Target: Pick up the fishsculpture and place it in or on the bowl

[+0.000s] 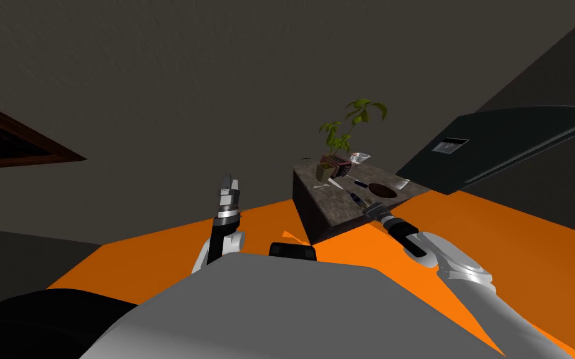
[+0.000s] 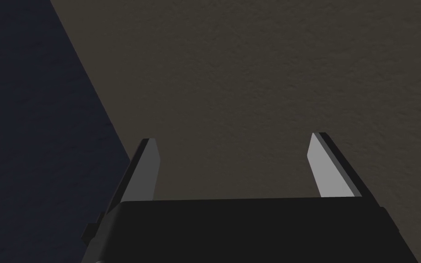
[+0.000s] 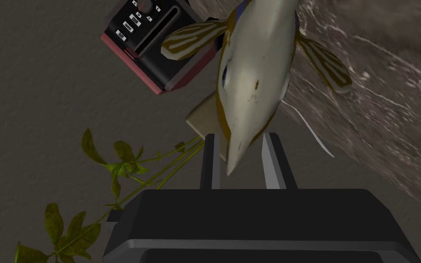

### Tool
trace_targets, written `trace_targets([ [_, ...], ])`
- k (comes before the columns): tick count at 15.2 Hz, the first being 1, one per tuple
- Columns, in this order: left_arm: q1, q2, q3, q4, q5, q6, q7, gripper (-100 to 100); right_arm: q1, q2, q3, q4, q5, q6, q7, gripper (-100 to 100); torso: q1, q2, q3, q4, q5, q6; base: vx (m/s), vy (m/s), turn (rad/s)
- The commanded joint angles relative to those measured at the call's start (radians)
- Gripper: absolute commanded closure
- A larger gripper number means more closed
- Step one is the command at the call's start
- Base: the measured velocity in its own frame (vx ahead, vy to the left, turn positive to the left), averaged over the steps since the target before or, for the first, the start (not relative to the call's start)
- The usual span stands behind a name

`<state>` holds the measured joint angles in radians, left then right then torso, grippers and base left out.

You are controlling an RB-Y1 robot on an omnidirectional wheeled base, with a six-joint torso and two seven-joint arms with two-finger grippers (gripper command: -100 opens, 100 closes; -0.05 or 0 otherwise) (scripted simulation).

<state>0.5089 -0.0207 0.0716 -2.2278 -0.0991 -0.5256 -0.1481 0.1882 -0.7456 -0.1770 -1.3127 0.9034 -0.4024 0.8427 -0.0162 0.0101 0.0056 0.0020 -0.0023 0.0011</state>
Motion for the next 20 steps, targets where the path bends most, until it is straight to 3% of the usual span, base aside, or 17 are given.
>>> trace_targets([
  [1,0.0,0.0,0.0,0.0,0.0,0.0,0.0,0,-0.017,-0.013,-0.004,0.008,0.007,0.007,-0.003,100,0.0,0.0,0.0,0.0,0.0,0.0,-0.12,-0.232,0.129],
  [8,0.0,0.0,0.0,0.0,0.0,0.0,0.0,0,-0.065,-0.044,-0.022,0.027,0.01,0.029,-0.022,100,-0.008,-0.009,-0.004,0.0,0.0,-0.001,-0.043,-0.265,0.14],
  [20,0.001,0.0,0.0,0.0,0.0,0.0,0.0,0,-0.126,-0.078,-0.057,0.064,-0.023,0.055,-0.058,100,-0.001,-0.014,-0.006,0.0,0.002,-0.001,-0.013,-0.243,0.149],
])
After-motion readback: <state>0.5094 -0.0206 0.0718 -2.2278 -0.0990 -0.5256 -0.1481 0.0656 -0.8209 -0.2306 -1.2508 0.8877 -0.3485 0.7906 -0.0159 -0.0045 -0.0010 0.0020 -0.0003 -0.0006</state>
